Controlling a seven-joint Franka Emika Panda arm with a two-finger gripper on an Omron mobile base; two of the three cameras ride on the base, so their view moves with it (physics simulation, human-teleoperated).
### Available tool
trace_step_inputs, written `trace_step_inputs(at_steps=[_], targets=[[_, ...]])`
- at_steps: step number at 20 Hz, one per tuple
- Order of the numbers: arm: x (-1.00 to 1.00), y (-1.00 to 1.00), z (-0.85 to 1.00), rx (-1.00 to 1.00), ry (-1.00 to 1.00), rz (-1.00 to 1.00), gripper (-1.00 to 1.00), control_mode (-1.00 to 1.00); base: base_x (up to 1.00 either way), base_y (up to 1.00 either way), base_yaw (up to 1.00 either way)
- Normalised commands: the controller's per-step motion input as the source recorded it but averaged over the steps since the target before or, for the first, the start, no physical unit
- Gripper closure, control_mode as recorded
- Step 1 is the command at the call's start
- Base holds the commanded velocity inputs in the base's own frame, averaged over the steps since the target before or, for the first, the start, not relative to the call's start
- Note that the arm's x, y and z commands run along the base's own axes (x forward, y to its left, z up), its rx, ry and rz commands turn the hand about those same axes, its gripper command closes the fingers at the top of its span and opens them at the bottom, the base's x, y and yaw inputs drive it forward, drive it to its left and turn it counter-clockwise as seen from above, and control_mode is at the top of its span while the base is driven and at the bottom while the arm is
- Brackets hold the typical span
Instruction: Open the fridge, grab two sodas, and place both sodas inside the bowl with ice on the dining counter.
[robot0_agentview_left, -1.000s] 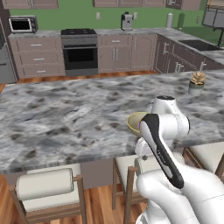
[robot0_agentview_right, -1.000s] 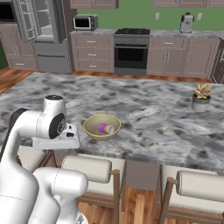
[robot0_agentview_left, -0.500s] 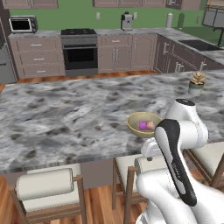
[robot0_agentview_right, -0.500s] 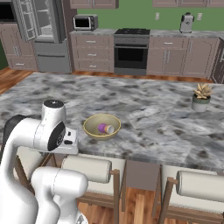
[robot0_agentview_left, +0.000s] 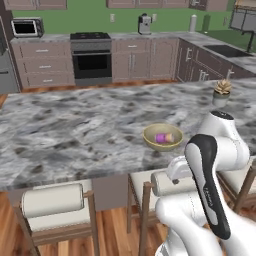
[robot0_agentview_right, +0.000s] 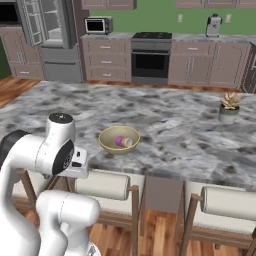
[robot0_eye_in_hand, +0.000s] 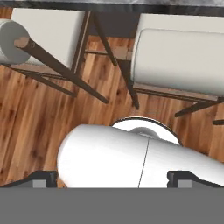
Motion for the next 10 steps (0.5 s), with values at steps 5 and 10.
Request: trace_step_inputs(at_steps=[5, 10], targets=[[0.00, 0.00, 0.00, 0.00, 0.00, 0.00, -1.00, 1.00, -0.37, 0.57, 0.00], [0.00, 0.00, 0.00, 0.00, 0.00, 0.00, -1.00, 1.00, -0.28, 0.97, -0.04]])
